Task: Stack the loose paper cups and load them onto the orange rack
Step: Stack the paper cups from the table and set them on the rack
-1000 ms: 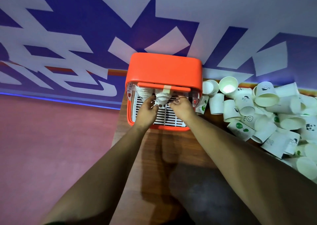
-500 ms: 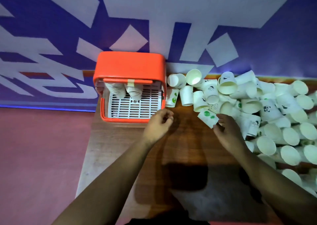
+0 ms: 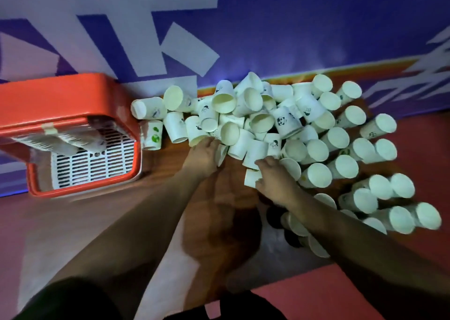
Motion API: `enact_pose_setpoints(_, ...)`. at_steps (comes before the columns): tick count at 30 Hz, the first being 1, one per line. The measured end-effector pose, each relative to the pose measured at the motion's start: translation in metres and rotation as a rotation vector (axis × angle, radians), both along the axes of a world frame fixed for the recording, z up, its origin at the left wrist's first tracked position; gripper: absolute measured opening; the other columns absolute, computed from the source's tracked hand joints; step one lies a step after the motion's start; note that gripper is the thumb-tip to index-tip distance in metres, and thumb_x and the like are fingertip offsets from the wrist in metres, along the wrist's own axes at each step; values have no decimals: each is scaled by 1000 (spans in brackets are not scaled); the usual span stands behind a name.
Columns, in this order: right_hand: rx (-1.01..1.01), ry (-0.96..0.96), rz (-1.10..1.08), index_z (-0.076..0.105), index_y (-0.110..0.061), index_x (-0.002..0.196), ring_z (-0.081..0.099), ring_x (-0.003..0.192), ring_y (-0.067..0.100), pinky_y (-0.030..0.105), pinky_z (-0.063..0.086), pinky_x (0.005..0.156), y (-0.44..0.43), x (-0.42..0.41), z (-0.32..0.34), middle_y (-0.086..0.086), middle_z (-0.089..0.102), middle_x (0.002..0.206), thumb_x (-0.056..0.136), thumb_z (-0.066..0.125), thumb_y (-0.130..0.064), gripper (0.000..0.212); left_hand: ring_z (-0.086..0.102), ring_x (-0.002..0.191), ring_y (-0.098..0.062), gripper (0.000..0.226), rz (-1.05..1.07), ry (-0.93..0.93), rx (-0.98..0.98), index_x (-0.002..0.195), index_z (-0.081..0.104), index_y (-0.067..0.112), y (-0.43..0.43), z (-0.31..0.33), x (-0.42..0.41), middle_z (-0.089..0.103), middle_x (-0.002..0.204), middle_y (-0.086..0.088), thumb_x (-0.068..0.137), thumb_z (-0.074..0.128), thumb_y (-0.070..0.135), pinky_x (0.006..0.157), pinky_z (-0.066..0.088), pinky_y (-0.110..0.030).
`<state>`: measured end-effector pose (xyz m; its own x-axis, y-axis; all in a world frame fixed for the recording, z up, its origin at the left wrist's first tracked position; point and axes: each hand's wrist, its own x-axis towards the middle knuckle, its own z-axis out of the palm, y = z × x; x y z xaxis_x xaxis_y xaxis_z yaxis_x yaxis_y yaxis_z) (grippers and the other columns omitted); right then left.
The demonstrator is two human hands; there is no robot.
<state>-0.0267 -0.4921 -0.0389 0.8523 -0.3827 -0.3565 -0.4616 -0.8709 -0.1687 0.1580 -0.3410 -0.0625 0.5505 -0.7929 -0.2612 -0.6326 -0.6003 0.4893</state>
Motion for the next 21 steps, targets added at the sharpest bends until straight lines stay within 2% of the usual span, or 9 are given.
enact_pose_setpoints(3,-61,49,74,48,-8,127,50,111,35,42,45,94,-4,2,-9,15,48,122,79,61,-24,52,38,138,-29,68,-21,-67,103,148,37,16,-5,-13,-5,37,152,-8,84,63,19,109,33,-42)
enact_pose_setpoints(6,-90,84,112,47,-6,125,50,112,34,40,45,94,-4,6,-14,15,49,122,83,62,-25,49,40,133,-29,60,4,-200,141,145,40,22,2,-21,-13,43,144,-6,88,58,20,107,30,-44)
enact_pose_setpoints(8,-81,102,126,47,-8,123,51,111,32,39,43,92,-2,4,-19,14,50,122,84,63,-25,46,39,130,-29,64,-10,-227,187,145,40,26,6,-23,-18,43,139,-5,85,62,23,103,30,-44)
enact_pose_setpoints(11,-105,121,176,47,-10,121,53,107,31,38,43,87,3,-2,-25,13,52,120,82,64,-22,44,42,123,-30,70,28,-191,187,144,41,27,16,-25,-25,46,132,-7,81,70,32,98,33,-42)
enact_pose_setpoints(15,-198,54,219,54,-13,117,58,100,29,37,46,83,11,-3,-22,10,61,111,77,71,-24,45,49,116,-32,71,237,-66,35,137,50,19,39,-28,-37,52,122,-9,74,77,40,95,41,-46)
enact_pose_setpoints(18,-46,-10,190,50,-14,124,56,108,29,37,44,84,13,-1,-9,8,59,118,78,68,-33,53,52,108,-31,67,361,96,-151,129,55,13,56,-25,-49,55,114,-9,71,83,31,90,46,-44)
enact_pose_setpoints(21,244,-81,-39,51,-17,118,59,102,26,38,48,82,14,-2,6,3,60,113,71,72,-40,57,55,106,-21,59,414,262,-262,119,55,14,70,-26,-66,57,112,-3,70,85,27,87,46,-33)
